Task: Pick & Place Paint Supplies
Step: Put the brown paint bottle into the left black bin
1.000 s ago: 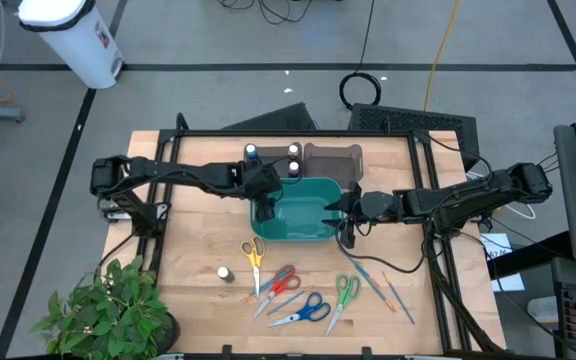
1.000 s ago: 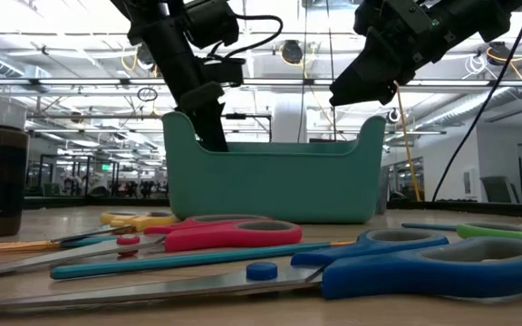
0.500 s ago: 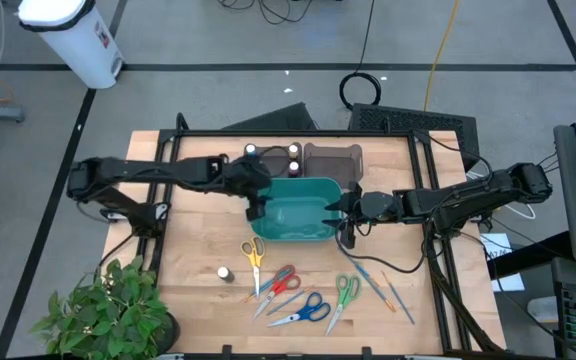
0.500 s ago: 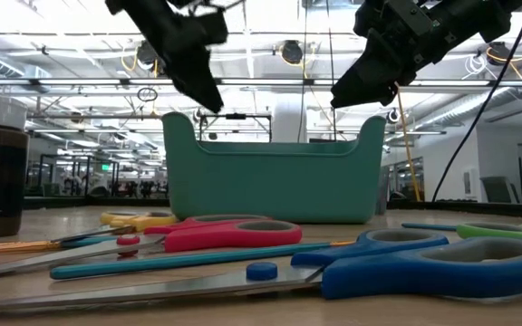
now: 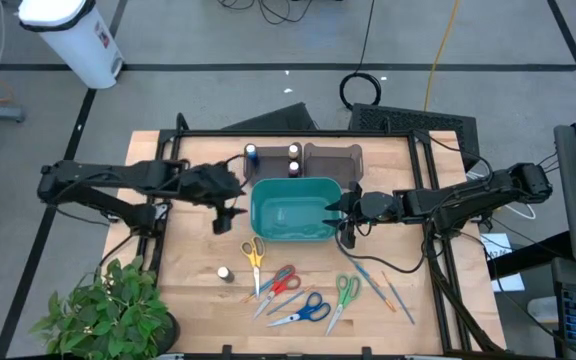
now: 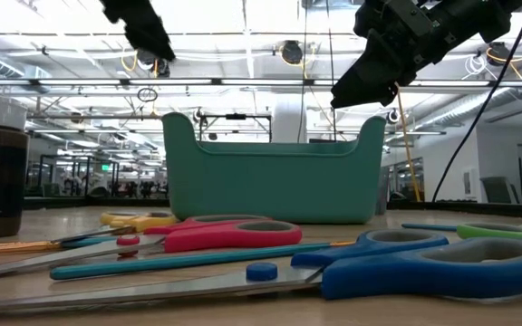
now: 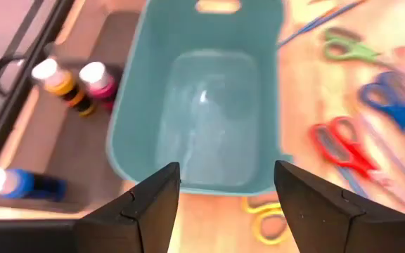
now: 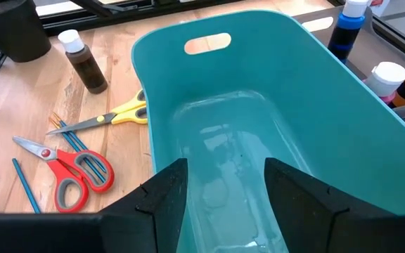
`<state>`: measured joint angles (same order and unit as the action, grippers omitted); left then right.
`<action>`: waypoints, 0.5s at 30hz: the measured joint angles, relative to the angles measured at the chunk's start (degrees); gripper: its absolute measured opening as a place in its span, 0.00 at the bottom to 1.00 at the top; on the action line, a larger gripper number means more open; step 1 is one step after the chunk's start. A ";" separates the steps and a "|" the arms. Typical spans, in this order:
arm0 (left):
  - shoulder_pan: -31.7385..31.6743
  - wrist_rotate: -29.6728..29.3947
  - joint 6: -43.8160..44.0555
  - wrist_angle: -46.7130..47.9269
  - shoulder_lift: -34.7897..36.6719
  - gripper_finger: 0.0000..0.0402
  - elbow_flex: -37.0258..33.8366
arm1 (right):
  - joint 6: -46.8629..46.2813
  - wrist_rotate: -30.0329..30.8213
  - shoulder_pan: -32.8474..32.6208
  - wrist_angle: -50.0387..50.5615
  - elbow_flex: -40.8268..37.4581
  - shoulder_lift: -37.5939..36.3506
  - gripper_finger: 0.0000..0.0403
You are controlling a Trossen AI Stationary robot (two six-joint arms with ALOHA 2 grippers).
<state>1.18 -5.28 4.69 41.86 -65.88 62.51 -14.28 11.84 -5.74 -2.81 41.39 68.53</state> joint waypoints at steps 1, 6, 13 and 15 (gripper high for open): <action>1.08 0.00 0.38 -0.65 1.12 0.60 -0.79 | 0.00 0.00 0.02 0.00 0.00 0.00 0.45; 7.64 -1.53 6.09 -3.06 9.44 0.60 -9.13 | 0.00 0.00 0.01 0.00 0.00 0.00 0.45; 17.72 -3.67 20.81 -6.16 18.64 0.60 -20.27 | 0.00 0.02 0.02 -0.69 0.00 0.00 0.45; 20.52 -2.78 23.66 -9.12 18.73 0.60 -21.66 | 0.00 0.02 0.00 -1.05 0.00 0.00 0.45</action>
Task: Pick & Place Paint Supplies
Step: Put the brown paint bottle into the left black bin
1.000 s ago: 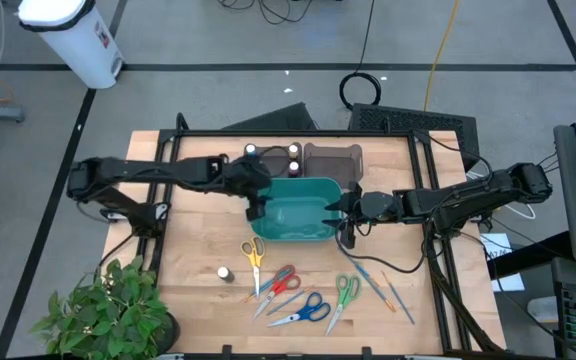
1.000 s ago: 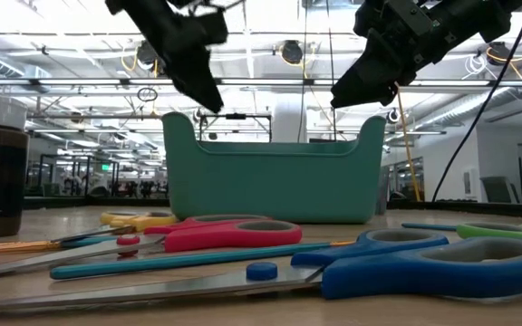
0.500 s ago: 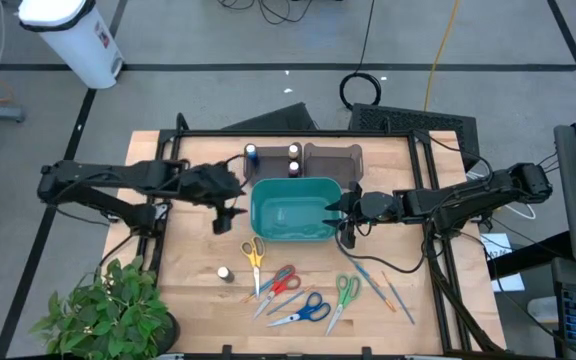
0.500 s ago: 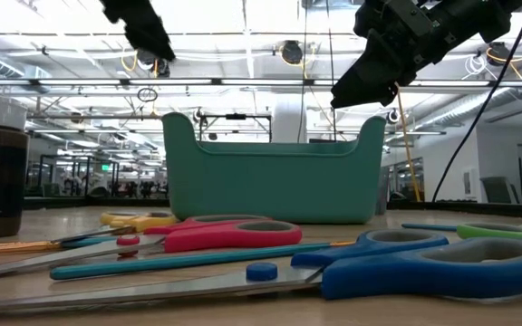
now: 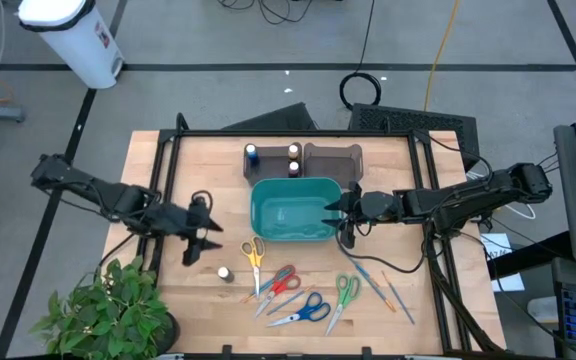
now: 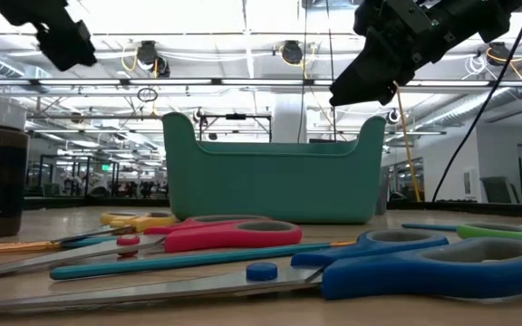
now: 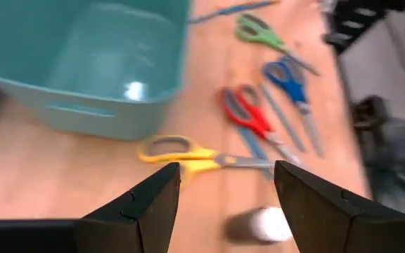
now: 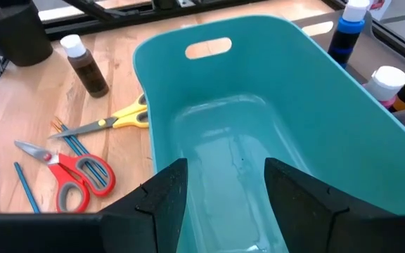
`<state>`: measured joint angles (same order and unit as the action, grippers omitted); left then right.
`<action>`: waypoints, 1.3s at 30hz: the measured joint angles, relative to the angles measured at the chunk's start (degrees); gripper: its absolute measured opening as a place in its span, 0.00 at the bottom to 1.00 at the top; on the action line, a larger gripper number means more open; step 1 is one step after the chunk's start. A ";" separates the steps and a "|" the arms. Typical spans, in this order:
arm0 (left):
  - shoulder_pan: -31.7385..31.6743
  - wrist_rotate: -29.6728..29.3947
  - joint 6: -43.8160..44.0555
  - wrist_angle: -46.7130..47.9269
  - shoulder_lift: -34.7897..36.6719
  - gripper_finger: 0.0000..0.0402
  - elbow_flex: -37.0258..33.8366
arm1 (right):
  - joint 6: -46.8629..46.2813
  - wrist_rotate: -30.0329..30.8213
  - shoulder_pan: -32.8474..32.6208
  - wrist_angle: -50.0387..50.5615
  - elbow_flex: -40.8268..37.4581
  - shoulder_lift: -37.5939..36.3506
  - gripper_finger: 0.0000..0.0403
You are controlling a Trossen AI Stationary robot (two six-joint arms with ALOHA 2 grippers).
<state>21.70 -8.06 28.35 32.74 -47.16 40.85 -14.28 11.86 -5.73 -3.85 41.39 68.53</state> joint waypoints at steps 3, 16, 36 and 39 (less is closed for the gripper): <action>3.49 0.59 3.28 -1.69 -1.85 0.60 -0.20 | 0.00 0.00 0.02 -1.01 0.00 0.00 0.45; 5.87 3.22 6.33 14.98 -18.18 0.60 15.26 | 0.00 -0.08 0.00 -1.96 0.00 0.00 0.45; 6.65 8.46 10.91 25.33 -36.17 0.60 22.64 | 0.00 -0.15 0.00 -1.90 0.00 0.00 0.45; 6.73 7.55 11.52 24.72 -36.13 0.60 22.28 | 0.00 -0.15 0.00 -1.90 0.00 0.00 0.45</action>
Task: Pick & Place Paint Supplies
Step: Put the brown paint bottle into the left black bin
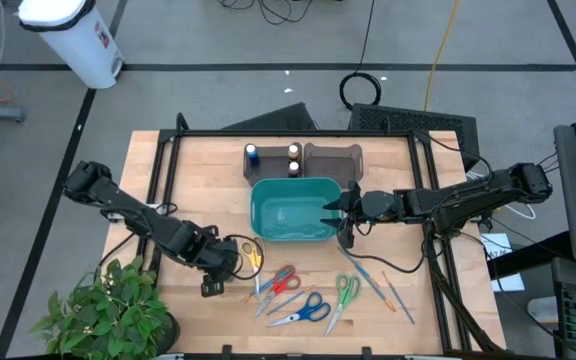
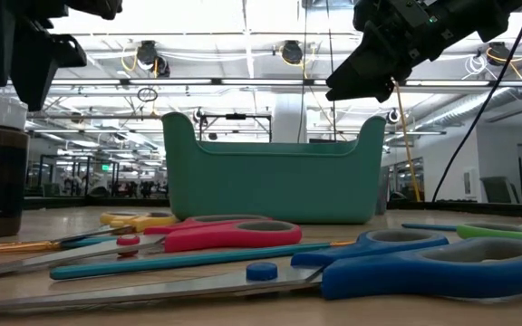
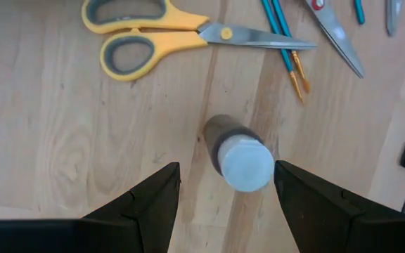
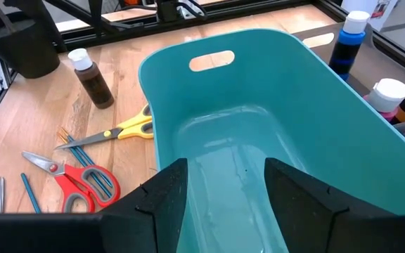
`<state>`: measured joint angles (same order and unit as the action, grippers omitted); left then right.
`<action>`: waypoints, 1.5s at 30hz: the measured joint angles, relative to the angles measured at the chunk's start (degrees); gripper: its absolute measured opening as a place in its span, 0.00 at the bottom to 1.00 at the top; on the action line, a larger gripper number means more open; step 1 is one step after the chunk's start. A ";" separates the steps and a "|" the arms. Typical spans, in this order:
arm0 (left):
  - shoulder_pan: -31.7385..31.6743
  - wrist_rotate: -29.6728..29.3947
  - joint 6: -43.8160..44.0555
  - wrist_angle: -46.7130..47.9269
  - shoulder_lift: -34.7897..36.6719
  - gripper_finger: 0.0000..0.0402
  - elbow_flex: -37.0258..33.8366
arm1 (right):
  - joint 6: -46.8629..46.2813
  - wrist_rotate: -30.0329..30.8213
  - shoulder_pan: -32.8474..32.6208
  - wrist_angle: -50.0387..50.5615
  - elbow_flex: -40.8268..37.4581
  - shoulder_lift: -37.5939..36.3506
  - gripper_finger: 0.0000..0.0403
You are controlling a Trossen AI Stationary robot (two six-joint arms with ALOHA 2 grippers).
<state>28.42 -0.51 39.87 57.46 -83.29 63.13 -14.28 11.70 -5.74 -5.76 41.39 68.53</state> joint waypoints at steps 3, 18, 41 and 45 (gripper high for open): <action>0.46 0.11 1.76 -0.50 -0.02 0.60 -0.34 | 0.00 0.00 0.00 0.00 0.00 0.00 0.45; 2.28 -2.60 -1.60 -3.00 0.00 0.60 -0.34 | 0.44 -0.02 0.00 0.00 0.00 0.00 0.45; 4.58 -5.23 -5.11 -3.20 -5.29 0.60 -0.43 | 0.44 -0.02 0.00 0.02 0.00 0.00 0.45; 4.13 -5.16 -5.12 -3.22 -5.16 0.59 -0.43 | 0.44 -0.02 0.00 0.02 -0.01 0.00 0.45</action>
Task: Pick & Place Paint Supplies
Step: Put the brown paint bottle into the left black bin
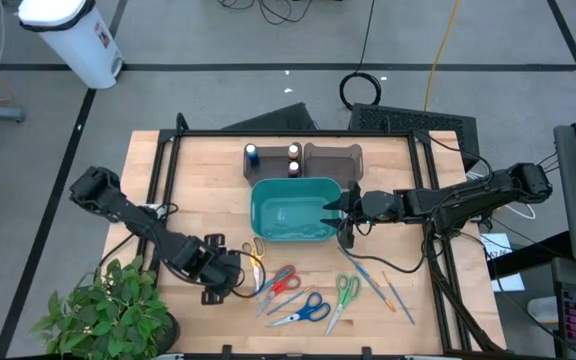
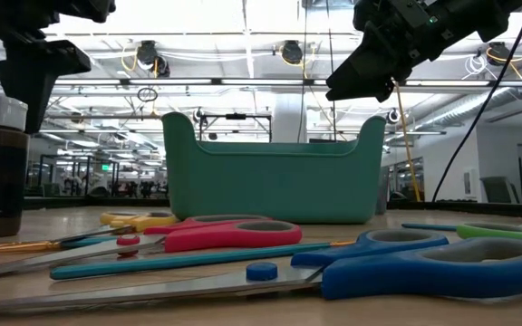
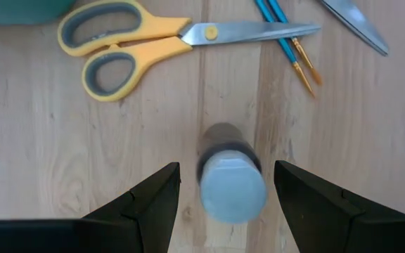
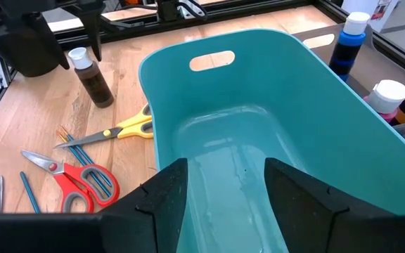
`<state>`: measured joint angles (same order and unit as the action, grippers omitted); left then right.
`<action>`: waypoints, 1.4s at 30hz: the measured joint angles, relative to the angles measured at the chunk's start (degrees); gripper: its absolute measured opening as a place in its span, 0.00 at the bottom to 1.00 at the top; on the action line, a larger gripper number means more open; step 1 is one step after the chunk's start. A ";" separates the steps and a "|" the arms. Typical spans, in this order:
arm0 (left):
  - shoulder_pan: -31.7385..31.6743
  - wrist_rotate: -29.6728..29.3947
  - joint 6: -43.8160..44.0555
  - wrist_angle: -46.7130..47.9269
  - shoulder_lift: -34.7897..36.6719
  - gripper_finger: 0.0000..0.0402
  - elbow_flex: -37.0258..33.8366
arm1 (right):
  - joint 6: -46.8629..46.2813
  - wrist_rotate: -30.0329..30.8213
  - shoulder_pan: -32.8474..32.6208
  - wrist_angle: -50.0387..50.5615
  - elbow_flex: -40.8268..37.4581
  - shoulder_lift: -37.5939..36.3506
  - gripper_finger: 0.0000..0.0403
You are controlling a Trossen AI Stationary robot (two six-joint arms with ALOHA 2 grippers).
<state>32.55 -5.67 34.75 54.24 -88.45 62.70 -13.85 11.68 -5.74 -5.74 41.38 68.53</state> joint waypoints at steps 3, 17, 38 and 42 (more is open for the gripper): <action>-0.23 -0.04 -0.11 0.03 0.02 0.59 0.00 | 0.00 0.00 0.00 0.00 0.01 0.00 0.45; -0.28 0.08 -0.10 0.13 0.05 0.59 0.02 | 0.00 0.00 0.00 0.00 0.01 0.00 0.45; -0.28 1.96 -0.11 0.15 0.11 0.38 0.04 | 0.00 0.00 0.00 0.00 0.01 0.00 0.45; -0.28 1.27 -0.62 0.11 0.11 0.34 0.04 | 0.00 0.00 0.00 0.00 0.00 0.00 0.45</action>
<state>32.27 -4.40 34.13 54.35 -88.33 62.74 -13.85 11.68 -5.74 -5.74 41.38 68.53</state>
